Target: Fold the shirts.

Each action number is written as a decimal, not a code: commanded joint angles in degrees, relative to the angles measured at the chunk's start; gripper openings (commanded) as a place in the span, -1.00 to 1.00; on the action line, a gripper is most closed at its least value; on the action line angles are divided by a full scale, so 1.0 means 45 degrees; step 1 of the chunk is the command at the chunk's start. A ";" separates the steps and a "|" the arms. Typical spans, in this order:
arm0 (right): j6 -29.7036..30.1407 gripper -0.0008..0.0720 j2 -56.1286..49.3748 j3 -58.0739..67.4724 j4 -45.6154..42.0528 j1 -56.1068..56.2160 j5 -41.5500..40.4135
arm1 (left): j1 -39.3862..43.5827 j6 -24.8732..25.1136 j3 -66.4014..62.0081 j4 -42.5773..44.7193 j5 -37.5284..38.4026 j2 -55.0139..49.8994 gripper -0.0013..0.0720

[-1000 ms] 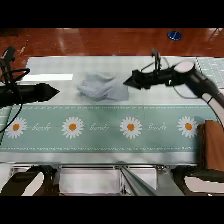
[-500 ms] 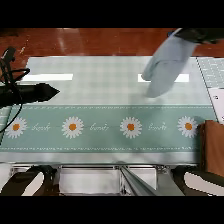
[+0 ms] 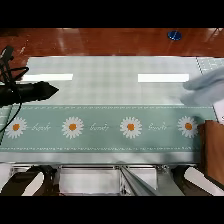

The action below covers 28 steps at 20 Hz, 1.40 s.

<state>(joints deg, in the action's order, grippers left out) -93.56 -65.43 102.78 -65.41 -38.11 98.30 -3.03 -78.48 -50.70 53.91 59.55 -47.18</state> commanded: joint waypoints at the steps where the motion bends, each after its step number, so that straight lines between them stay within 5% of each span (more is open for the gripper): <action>1: -0.0214 -0.93 0.1447 -0.1428 -0.1914 -0.2127 0.1831 | -0.0010 -0.0005 -0.0005 0.0005 -0.0233 0.0010 -0.92; 4: 0.0500 -0.93 0.3415 -0.4177 -0.4503 -0.4031 0.1836 | -0.0010 0.0005 -0.0029 -0.0010 -0.0350 0.0005 -0.92; 10: -0.0627 -0.91 0.7004 -0.9335 -0.8675 -0.6164 0.1797 | -0.0010 0.0000 -0.0024 -0.1423 -0.0797 -0.0010 -0.92; 11: -0.0889 -0.51 0.7130 -0.9942 -0.8825 -0.6164 0.1802 | -0.0010 0.0000 -0.0024 -0.1423 -0.0908 -0.0010 -0.92; 12: -0.1010 0.20 0.7091 -1.0346 -0.8636 -0.6164 0.1783 | -0.0010 0.0000 -0.0024 -0.1418 -0.0908 -0.0039 -0.92; 17: -0.0845 0.13 0.5858 -0.9452 -0.6416 -0.6164 0.0471 | -0.0078 -0.0199 -0.0180 -0.1433 -0.0670 -0.0500 -0.92; 20: -0.0510 -0.85 0.4469 -0.7077 -0.1010 -0.6159 -0.1360 | -0.0301 -0.0194 -0.2307 -0.1462 0.0379 -0.1273 -0.92; 23: 0.0602 -0.93 0.3211 -0.5022 0.6275 -0.5158 -0.3769 | -0.0151 -0.0199 -0.5853 -0.2516 0.0549 -0.2458 -0.92; 25: 0.0899 -0.93 0.2900 -0.4308 0.6130 -0.2361 -0.4580 | 0.0690 -0.0437 -0.8184 -0.2939 0.0559 -0.3405 -0.92; 28: 0.0957 -0.93 0.2195 -0.4299 0.2841 0.3798 -0.5532 | 0.2909 -0.0447 -0.9262 -0.1695 0.0568 -0.4269 -0.92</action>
<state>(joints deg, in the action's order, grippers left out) -90.83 -52.25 81.12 -49.08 -41.12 79.77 3.18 -79.99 -85.23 42.89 61.41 -62.39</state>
